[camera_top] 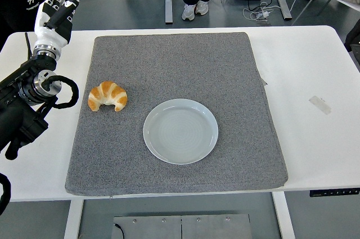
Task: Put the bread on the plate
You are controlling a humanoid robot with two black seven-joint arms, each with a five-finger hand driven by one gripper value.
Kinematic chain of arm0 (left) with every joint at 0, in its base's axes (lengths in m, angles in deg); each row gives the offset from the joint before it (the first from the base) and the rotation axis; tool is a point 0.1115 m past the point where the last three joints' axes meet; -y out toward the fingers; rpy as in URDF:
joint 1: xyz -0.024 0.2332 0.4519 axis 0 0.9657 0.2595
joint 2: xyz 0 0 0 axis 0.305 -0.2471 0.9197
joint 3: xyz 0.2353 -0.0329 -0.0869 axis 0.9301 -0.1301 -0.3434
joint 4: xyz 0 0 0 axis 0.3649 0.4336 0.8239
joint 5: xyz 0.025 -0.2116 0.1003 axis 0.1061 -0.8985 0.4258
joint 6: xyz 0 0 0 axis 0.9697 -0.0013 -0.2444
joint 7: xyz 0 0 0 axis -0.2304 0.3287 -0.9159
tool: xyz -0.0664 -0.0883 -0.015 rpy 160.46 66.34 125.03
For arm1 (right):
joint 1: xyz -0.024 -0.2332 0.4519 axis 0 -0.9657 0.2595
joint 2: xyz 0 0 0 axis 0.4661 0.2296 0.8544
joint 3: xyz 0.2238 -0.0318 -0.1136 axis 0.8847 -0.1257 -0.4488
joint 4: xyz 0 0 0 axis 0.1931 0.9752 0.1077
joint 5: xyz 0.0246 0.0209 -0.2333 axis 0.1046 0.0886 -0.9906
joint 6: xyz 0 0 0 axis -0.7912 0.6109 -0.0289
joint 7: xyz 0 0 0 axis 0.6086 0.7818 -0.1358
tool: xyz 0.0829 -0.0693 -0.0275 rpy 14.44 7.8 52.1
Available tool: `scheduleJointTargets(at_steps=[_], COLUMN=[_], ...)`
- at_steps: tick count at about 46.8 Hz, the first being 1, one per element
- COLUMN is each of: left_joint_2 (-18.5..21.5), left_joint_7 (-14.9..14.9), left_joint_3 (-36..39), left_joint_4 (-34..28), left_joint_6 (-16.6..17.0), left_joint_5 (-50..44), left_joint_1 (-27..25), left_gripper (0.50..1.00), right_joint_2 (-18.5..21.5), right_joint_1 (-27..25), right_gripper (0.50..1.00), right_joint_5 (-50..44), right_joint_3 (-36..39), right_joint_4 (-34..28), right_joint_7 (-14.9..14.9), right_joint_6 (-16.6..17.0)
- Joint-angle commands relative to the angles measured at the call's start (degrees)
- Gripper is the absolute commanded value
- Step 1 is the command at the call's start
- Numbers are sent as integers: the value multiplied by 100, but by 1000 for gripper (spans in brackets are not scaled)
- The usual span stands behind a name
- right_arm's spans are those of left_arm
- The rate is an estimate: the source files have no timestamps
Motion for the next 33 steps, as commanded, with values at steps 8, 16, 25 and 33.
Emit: scheduleJointTargets(at_steps=[8,16,25,33], left_joint_2=[18,105,308,492], left_joint_7=[0,0,53,430], left_joint_3=[8,-1,17,280], left_joint_4=[0,0,0,0], left_joint_6=[3,3,3,20], left_joint_5=[8,0,43,290], left_joint_1=[-2,-28,-134,-336], left_gripper=[984,984,984,984], right_joint_2=[0,0,0,0], right_joint_1=[0,0,0,0], right_gripper=[1000,1000,1000,1000], right_joint_5=[0,0,0,0], right_joint_3=[0,0,0,0], right_joint_4=[1,1,1,1], right_joint_7=[0,0,0,0], right_joint_6=[0,0,0,0])
